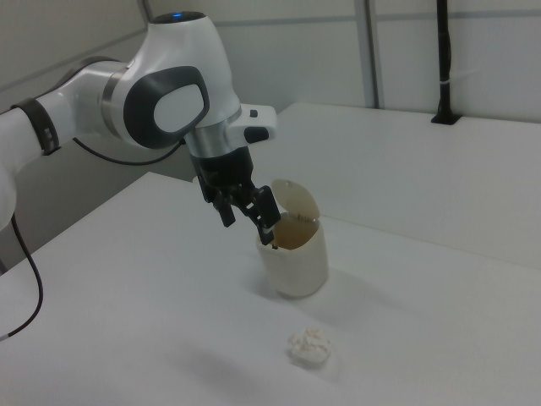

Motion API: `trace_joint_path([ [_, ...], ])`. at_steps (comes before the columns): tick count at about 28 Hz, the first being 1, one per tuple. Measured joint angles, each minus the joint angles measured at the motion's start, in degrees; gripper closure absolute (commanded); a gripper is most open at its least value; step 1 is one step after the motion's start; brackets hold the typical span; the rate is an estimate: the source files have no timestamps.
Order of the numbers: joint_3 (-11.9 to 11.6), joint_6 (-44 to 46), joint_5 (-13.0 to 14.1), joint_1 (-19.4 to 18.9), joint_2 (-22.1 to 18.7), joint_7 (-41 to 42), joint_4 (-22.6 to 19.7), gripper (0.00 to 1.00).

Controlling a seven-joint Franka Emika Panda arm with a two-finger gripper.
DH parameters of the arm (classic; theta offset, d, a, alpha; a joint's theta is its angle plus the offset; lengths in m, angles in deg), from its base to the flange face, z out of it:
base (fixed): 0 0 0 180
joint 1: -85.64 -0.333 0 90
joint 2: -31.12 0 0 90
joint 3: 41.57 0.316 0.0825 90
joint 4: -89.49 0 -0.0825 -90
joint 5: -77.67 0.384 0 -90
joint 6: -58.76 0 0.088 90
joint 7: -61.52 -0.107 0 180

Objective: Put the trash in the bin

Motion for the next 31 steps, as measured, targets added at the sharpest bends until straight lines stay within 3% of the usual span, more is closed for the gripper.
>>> trace_joint_path([
  [6,0.25,0.00,0.08,-0.44,0.65,-1.91,-0.14,0.00],
  [14,0.33,-0.09,0.08,-0.85,2.94,-10.47,-0.73,0.00],
  [19,-0.12,-3.71,0.02,-0.39,4.97,-16.50,-2.89,0.00],
  [26,-0.26,-10.89,-2.41,0.23,8.89,-17.95,-8.50,0.00],
  [31,-0.33,-14.26,-3.53,0.61,12.59,-18.52,-9.66,0.00],
])
